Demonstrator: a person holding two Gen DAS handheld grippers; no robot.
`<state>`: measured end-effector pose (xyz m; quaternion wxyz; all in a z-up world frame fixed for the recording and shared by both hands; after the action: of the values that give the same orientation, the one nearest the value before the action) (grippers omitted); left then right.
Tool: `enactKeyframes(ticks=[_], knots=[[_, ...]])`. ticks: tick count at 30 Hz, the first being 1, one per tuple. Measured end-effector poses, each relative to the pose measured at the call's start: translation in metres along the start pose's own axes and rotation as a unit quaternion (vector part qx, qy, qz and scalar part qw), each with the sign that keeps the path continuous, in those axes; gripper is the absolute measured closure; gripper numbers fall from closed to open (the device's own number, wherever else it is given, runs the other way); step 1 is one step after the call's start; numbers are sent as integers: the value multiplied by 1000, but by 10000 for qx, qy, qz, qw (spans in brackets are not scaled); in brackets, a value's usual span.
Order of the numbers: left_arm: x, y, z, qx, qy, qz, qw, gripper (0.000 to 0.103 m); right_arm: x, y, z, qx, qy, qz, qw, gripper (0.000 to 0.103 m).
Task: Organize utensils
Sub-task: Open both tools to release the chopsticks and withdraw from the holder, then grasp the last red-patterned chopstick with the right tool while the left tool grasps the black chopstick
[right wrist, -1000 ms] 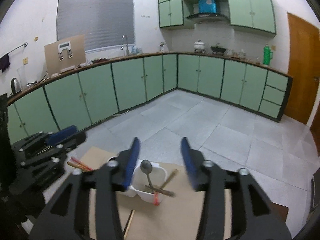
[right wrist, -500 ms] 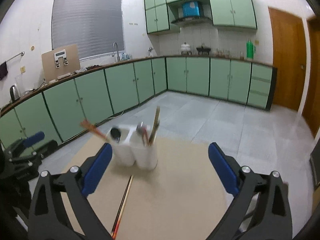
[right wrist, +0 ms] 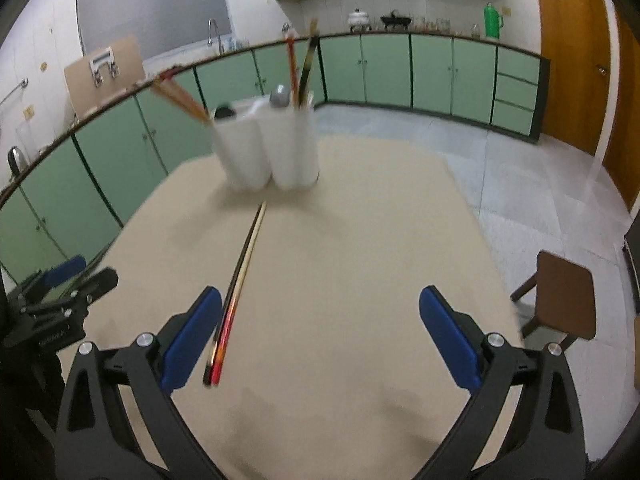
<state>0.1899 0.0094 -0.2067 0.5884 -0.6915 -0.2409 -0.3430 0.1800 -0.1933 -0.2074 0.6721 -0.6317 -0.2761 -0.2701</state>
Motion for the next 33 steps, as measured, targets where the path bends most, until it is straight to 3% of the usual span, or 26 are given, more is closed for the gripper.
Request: enactKeyframes(ticks=[9,12,20,30,33], knots=[[-27,6,7,171,53,237,9996,18,-38,18,32,22,-445,338,9984,8],[-31,6,11,232,80,288,9993,18,-45,22,45,123,-572,476,9972,21],[-38,5,20,286,-10,371,9989,18,-57,38,66,122,-911,711,9932,33],[-38,7,14,235,-13,403,9989,18,-57,42,43,-134,-812,732,9939,38],[-38,7,13,225,-13,405,9989,18,-57,38,38,-2,-670,740,9950,39]])
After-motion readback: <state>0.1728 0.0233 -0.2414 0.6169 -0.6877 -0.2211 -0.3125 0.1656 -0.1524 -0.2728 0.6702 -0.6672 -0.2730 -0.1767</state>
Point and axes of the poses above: each gripper's, at about its wrist camera, not at the fingertips, and y roughly the way its jaws point, z to its left, x to its top, the point moved 10 cm from there along y, roughly the way its jaws point, and after that the axes turned 6 degrees about -x, right-handed, at the moved point
